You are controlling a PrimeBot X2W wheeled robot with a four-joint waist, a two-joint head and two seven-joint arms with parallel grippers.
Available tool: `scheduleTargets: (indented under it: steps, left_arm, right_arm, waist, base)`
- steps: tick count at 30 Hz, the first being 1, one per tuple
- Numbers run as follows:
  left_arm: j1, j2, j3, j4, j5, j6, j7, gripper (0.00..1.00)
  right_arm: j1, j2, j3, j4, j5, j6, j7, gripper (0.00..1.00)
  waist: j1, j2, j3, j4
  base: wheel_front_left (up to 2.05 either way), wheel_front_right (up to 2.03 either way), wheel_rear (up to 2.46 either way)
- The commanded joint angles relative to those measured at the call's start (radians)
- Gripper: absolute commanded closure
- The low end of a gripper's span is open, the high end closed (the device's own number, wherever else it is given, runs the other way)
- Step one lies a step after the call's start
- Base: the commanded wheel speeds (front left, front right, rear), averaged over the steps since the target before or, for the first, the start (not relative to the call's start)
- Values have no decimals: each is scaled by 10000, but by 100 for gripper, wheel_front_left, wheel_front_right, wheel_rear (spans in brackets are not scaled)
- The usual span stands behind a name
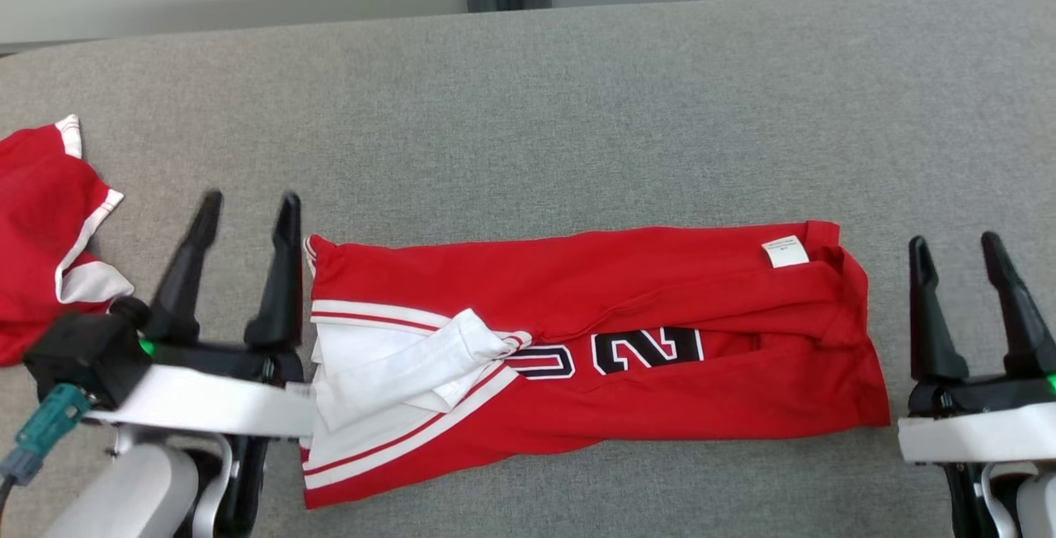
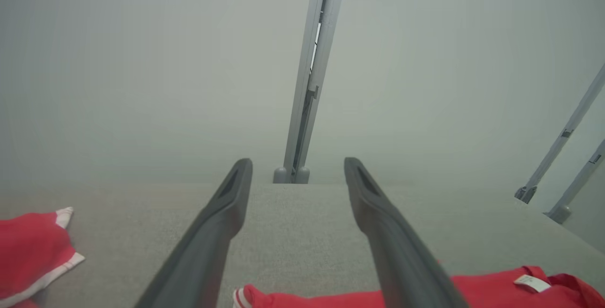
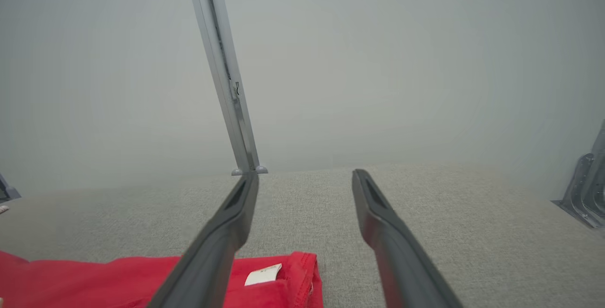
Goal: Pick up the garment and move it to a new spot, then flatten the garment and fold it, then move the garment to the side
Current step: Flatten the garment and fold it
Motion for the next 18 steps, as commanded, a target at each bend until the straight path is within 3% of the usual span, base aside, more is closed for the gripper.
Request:
scheduleTargets:
  steps: [1, 9, 18]
  left_arm:
    - [-222, -232, 315, 24, 374, 22, -44, 0]
    - [-168, -1453, 1713, 1103, 2005, -999, -33, 0]
    - [709, -1492, 1942, 2532, 2962, -1697, -35, 0]
  right_arm:
    - [-176, 72, -125, -70, -96, 3, -5, 0]
    - [-590, 352, -143, 217, -505, 3, 406, 0]
    - [-306, 467, -8, 822, -844, 1, 954, 0]
  waist:
    - [0, 0, -125, -27]
    - [0, 0, -434, -9]
    - [0, 0, -841, 21]
  base:
    - [0, 0, 0]
    - [0, 0, 0]
    - [0, 0, 0]
